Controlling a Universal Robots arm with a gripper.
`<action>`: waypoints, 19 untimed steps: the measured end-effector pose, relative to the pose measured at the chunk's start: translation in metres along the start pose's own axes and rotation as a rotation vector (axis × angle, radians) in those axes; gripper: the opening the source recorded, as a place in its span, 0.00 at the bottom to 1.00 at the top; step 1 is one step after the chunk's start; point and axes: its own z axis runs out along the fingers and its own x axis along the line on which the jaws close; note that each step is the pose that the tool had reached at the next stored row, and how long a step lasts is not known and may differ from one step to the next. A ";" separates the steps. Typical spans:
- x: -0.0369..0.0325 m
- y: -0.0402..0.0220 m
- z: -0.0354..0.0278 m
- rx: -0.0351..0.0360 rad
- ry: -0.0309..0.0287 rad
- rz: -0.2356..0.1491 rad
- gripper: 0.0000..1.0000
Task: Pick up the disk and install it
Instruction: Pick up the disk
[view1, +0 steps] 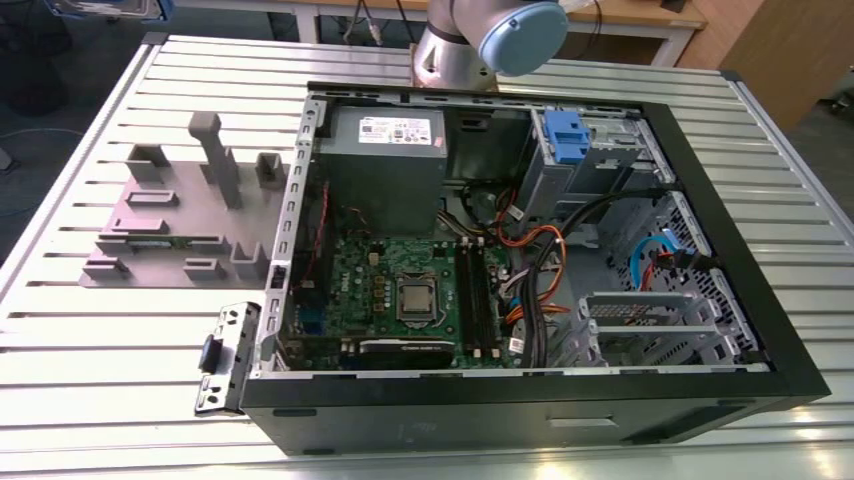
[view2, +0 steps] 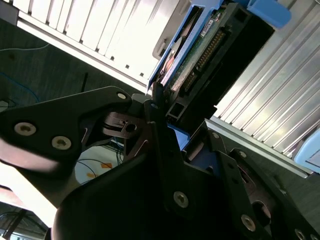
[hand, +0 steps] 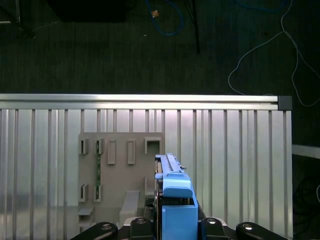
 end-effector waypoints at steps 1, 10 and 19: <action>0.0000 -0.0003 0.0000 0.0000 0.0002 0.000 0.36; 0.0000 -0.0038 0.0001 0.0000 0.0003 0.000 0.36; 0.0017 -0.0045 0.0000 0.0002 0.0003 0.002 0.36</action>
